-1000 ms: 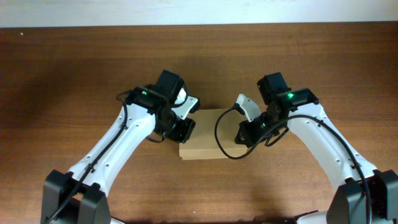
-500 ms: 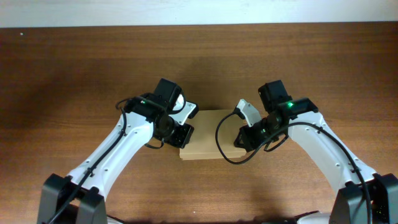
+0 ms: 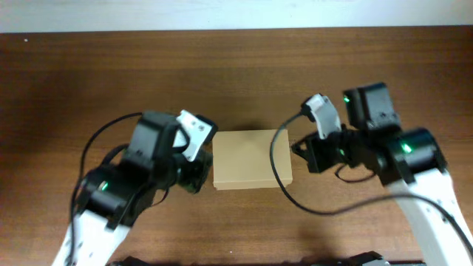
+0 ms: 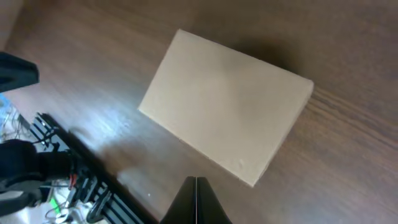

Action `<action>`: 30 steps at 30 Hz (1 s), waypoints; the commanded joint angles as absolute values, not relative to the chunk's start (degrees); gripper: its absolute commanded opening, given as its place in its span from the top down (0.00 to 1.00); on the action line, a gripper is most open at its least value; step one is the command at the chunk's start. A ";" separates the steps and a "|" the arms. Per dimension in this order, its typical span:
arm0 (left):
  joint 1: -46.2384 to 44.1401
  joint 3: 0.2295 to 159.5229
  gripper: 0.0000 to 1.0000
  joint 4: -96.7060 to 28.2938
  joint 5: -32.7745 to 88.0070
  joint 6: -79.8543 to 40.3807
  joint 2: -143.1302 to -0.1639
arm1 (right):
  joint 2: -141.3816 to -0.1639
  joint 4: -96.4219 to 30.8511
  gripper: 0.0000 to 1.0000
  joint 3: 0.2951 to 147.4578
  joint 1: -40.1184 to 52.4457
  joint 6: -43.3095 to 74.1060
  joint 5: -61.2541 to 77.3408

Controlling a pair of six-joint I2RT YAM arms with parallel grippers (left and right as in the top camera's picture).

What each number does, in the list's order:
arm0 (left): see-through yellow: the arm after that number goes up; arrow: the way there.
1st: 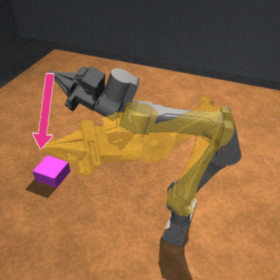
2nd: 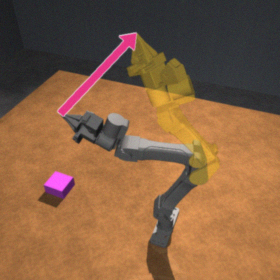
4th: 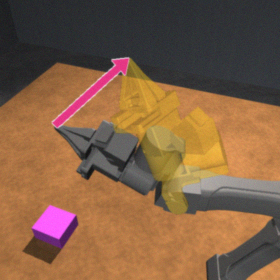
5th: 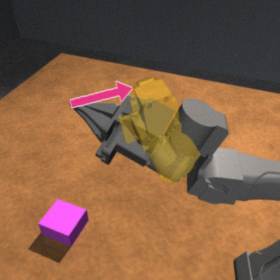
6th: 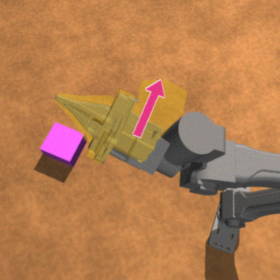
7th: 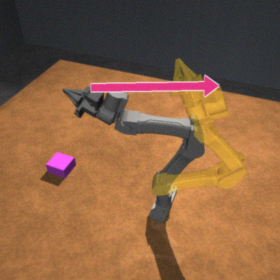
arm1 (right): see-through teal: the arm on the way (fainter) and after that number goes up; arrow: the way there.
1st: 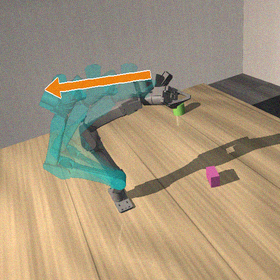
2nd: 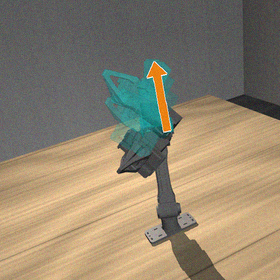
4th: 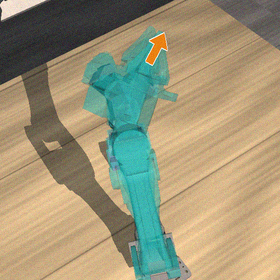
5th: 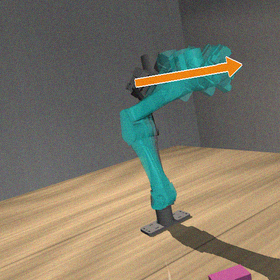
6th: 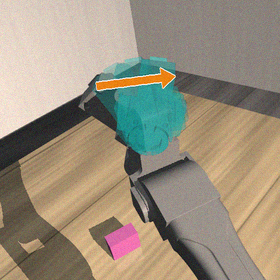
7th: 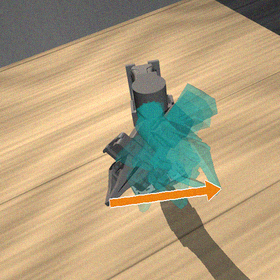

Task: Pack container

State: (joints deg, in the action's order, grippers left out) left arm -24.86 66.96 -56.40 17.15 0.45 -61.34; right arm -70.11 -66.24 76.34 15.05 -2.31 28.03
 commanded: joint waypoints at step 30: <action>-24.99 67.35 0.00 -58.98 20.08 -0.58 -49.17 | -43.09 -84.86 0.01 76.95 15.35 -0.14 23.29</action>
State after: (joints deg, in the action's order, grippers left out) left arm -24.86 66.96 -59.11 19.29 -0.43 -49.54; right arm -43.22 -84.88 76.36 15.07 -0.08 23.79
